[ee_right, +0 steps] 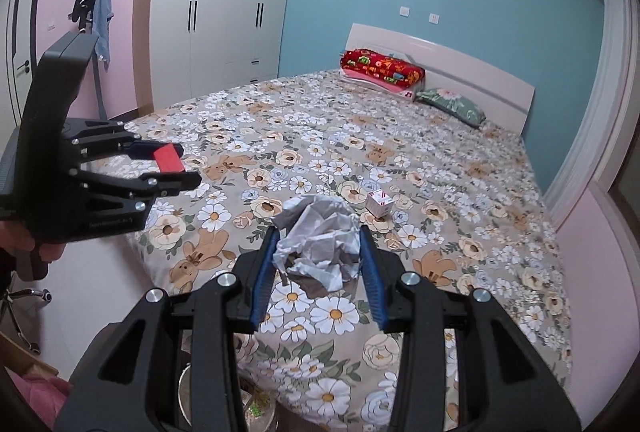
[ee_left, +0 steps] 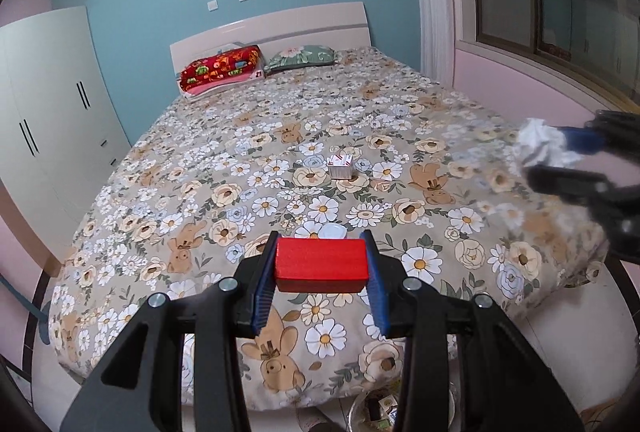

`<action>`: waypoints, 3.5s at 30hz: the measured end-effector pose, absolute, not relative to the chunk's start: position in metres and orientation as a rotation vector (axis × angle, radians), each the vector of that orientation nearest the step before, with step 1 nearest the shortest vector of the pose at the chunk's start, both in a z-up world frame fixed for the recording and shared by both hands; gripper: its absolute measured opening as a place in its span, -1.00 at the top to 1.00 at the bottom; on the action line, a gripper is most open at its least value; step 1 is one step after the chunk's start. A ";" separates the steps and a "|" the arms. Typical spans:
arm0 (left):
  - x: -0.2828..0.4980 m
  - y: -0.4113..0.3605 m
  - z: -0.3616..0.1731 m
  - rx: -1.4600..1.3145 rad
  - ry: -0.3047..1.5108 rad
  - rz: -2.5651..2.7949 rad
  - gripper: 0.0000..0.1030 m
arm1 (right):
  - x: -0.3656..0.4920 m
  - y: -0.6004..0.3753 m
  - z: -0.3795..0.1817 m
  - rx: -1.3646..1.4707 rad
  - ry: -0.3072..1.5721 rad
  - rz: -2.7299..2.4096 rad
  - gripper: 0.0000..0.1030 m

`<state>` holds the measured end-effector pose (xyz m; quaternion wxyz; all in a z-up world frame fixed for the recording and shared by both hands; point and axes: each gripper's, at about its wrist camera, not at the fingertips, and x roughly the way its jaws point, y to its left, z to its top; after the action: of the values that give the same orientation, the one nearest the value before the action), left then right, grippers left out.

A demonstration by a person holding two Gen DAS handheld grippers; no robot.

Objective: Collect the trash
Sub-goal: 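Lift the foil and red block and carry them over the bucket, then open both tools to drop the foil and red block into the bucket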

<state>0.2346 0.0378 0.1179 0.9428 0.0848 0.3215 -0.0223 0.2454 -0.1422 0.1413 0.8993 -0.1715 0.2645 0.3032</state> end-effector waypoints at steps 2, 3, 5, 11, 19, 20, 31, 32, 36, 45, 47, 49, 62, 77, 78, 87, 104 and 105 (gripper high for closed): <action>0.225 0.036 0.121 0.176 0.650 -0.048 0.19 | 0.232 -0.145 0.145 -0.364 0.538 0.628 0.21; 0.220 0.035 0.121 0.177 0.650 -0.050 0.19 | 0.227 -0.146 0.146 -0.368 0.535 0.627 0.21; 0.209 0.033 0.123 0.185 0.647 -0.053 0.19 | 0.214 -0.148 0.148 -0.378 0.529 0.628 0.21; 0.180 0.024 0.120 0.206 0.643 -0.074 0.19 | 0.187 -0.149 0.142 -0.406 0.536 0.633 0.21; 0.163 0.014 0.090 0.240 0.681 -0.095 0.19 | 0.176 -0.148 0.112 -0.393 0.585 0.663 0.21; 0.162 0.013 0.085 0.238 0.692 -0.100 0.19 | 0.175 -0.148 0.108 -0.391 0.592 0.666 0.21; 0.167 0.015 -0.006 0.211 0.872 -0.133 0.19 | 0.176 -0.143 0.027 -0.362 0.741 0.714 0.21; 0.168 0.015 -0.014 0.207 0.886 -0.132 0.19 | 0.178 -0.143 0.019 -0.361 0.755 0.716 0.21; 0.171 0.016 -0.050 0.190 0.954 -0.138 0.19 | 0.182 -0.139 -0.025 -0.353 0.841 0.733 0.21; 0.175 0.019 -0.135 0.146 1.116 -0.149 0.19 | 0.184 -0.133 -0.120 -0.352 1.018 0.751 0.21; 0.176 0.019 -0.153 0.136 1.146 -0.149 0.19 | 0.183 -0.132 -0.141 -0.357 1.053 0.751 0.21; 0.177 0.019 -0.173 0.120 1.185 -0.151 0.19 | 0.183 -0.131 -0.160 -0.348 1.090 0.751 0.21; 0.180 0.014 -0.274 0.063 1.373 -0.151 0.19 | 0.184 -0.125 -0.280 -0.307 1.325 0.733 0.21; 0.191 0.013 -0.357 -0.044 1.544 -0.117 0.19 | 0.185 -0.120 -0.364 -0.260 1.508 0.688 0.21; 0.192 0.014 -0.361 -0.049 1.552 -0.115 0.19 | 0.185 -0.119 -0.367 -0.255 1.516 0.685 0.21; 0.198 0.014 -0.402 -0.069 1.630 -0.085 0.19 | 0.184 -0.108 -0.395 -0.233 1.585 0.664 0.21; 0.207 0.010 -0.450 -0.049 1.726 -0.049 0.19 | 0.196 -0.102 -0.438 -0.234 1.683 0.599 0.20; 0.207 0.009 -0.452 -0.038 1.728 -0.048 0.19 | 0.197 -0.101 -0.440 -0.236 1.684 0.595 0.18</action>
<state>0.2072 0.0085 -0.4521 0.6489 -0.0168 0.7604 -0.0210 0.1971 -0.1008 -0.4402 0.6210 -0.1027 0.7326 0.2589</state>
